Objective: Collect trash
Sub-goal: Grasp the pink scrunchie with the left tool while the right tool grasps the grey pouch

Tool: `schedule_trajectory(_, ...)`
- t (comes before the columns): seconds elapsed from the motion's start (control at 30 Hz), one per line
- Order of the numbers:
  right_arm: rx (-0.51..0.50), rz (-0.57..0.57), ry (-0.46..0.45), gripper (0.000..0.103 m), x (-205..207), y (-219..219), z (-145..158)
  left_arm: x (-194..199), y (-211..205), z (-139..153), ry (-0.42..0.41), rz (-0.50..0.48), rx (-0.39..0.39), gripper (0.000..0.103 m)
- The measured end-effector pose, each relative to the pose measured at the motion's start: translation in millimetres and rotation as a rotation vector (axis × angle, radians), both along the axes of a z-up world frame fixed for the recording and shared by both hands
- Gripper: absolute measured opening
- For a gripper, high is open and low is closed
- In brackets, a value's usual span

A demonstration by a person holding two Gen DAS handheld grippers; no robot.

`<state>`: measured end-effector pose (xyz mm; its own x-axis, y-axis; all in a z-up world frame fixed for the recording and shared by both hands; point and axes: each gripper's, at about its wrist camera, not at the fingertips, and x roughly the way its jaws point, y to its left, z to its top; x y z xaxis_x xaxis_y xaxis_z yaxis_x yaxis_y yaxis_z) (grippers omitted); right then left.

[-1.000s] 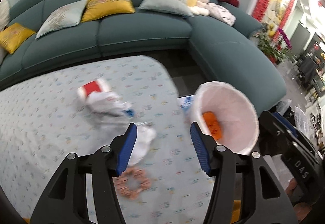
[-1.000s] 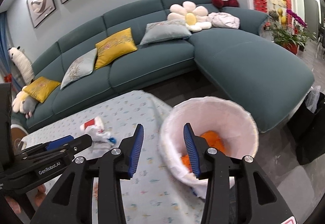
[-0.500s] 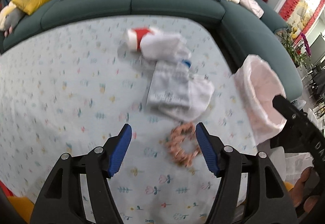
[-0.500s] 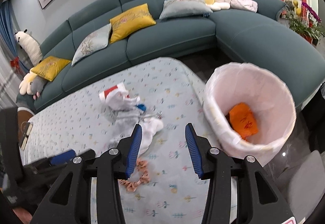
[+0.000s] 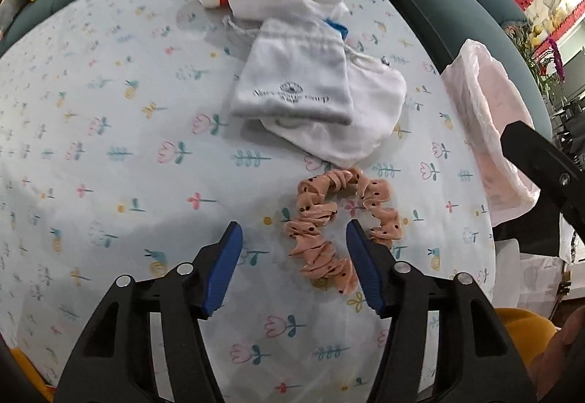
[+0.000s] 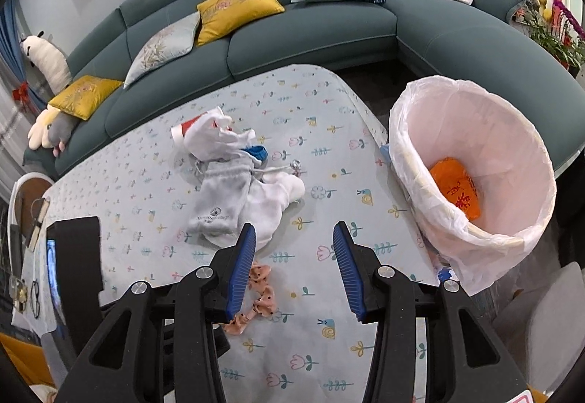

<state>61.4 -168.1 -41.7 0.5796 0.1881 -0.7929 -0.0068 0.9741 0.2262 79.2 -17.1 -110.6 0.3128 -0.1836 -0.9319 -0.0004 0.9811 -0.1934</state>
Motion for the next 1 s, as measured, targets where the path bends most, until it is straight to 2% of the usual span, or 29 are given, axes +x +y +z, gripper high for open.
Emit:
schedule_trajectory(0.07,-0.001,-0.002,0.007,0.044,2,0,-4,1,-2,0,-0.017,-0.001,0.008,0.05)
schedule_trajectory(0.13,0.001,-0.003,0.014,0.044,5,1,-7,5,-3,1,-0.024,-0.007,0.012,0.036)
schedule_trajectory(0.17,0.001,-0.002,0.017,0.044,6,2,-9,6,-3,1,-0.024,-0.013,0.0,0.02)
schedule_trajectory(0.2,0.002,-0.001,0.019,0.044,8,2,-10,9,-2,0,-0.013,-0.018,-0.013,0.016)
schedule_trajectory(0.37,0.004,0.021,0.024,0.044,15,12,-12,9,9,12,-0.048,-0.001,-0.028,0.013)
schedule_trajectory(0.63,0.01,0.093,0.055,0.044,40,55,-29,13,77,32,-0.071,0.153,-0.056,0.013)
schedule_trajectory(0.87,0.007,0.11,0.09,0.044,59,78,-50,17,111,34,-0.078,0.208,-0.055,0.013)
schedule_trajectory(0.97,-0.003,0.114,0.108,0.04,65,85,-58,20,114,33,-0.081,0.208,-0.057,0.013)
schedule_trajectory(1.0,-0.001,0.114,0.113,0.035,66,87,-60,21,114,33,-0.082,0.206,-0.056,0.013)
